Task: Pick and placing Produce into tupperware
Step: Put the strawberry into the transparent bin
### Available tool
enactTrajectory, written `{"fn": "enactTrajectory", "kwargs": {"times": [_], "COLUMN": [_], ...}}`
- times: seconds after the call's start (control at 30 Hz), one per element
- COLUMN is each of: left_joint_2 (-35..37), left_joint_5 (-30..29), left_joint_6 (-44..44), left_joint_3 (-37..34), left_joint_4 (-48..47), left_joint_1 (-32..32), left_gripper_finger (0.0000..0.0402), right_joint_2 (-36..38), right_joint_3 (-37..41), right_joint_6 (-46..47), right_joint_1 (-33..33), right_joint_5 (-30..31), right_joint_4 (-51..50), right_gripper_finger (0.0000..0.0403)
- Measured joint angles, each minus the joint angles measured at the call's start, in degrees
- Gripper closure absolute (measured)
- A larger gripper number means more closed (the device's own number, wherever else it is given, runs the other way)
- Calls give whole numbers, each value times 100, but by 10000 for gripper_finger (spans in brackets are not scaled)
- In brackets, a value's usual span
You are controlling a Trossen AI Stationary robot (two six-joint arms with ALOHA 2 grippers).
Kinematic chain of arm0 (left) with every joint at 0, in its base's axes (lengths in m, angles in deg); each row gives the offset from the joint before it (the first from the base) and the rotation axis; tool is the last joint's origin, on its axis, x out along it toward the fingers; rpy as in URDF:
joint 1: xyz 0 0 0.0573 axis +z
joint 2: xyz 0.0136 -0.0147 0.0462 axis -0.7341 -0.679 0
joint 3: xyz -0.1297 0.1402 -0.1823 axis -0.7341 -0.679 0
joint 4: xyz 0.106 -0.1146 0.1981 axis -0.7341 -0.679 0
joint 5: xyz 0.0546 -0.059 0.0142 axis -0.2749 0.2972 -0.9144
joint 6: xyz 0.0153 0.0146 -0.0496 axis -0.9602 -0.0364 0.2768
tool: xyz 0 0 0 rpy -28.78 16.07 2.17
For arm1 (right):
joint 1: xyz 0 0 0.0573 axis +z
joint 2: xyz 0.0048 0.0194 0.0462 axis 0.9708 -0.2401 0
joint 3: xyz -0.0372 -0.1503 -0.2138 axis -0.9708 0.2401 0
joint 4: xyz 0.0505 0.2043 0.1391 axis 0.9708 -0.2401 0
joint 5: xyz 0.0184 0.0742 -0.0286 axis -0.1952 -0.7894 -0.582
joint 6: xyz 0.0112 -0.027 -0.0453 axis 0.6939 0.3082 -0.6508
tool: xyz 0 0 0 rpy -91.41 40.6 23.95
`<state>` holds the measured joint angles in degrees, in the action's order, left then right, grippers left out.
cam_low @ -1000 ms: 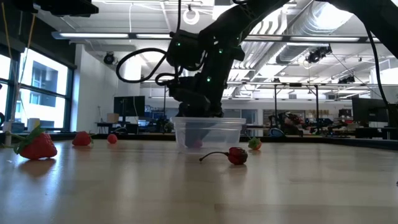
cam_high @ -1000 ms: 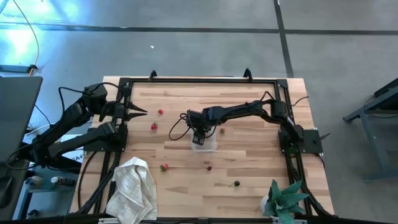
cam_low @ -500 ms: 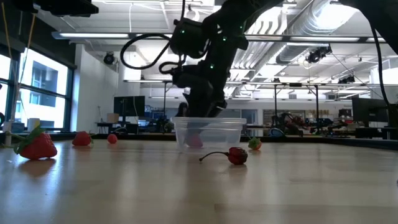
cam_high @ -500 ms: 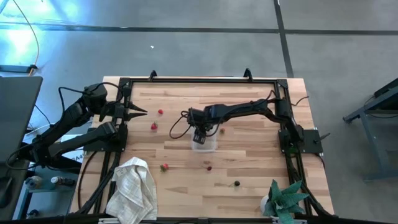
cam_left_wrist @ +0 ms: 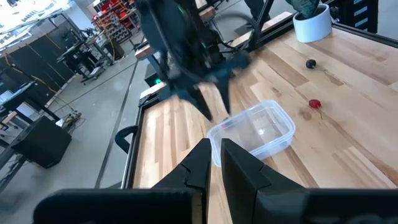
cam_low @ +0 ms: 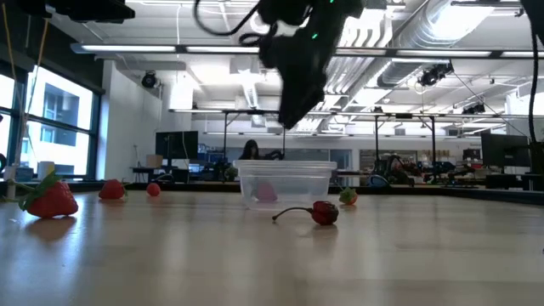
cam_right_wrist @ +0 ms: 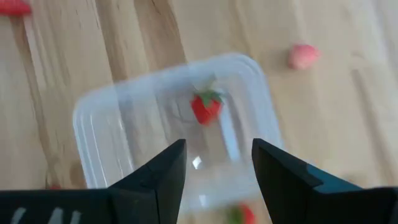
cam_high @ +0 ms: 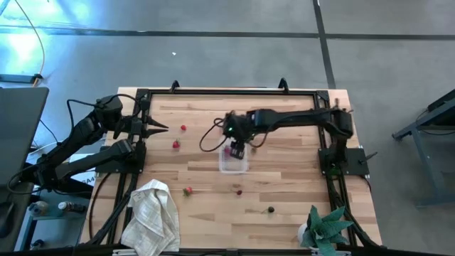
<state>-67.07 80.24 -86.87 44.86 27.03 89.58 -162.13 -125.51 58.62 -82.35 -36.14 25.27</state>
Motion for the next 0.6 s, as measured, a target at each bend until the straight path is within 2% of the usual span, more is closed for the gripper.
{"fn": "enactTrajectory", "kwargs": {"times": [0.23, 0.43, 0.5, 0.6], "left_joint_2": [2, 1, 1, 2], "left_joint_5": [0, -1, -1, -1], "left_joint_6": [0, -1, 0, 0], "left_joint_3": [0, 0, 0, 0], "left_joint_4": [1, 1, 4, 4], "left_joint_1": [0, 0, 2, 2], "left_gripper_finger": [373, 373, 373, 373], "right_joint_2": [681, 760, 813, 1098], "right_joint_3": [10, 62, 328, 1129], "right_joint_6": [-615, -942, -1021, -1005], "right_joint_1": [-260, -600, -685, -792], "right_joint_5": [45, -525, -553, -773], "right_joint_4": [-840, -1234, -1217, -928], "right_gripper_finger": [226, 226, 226, 226]}}
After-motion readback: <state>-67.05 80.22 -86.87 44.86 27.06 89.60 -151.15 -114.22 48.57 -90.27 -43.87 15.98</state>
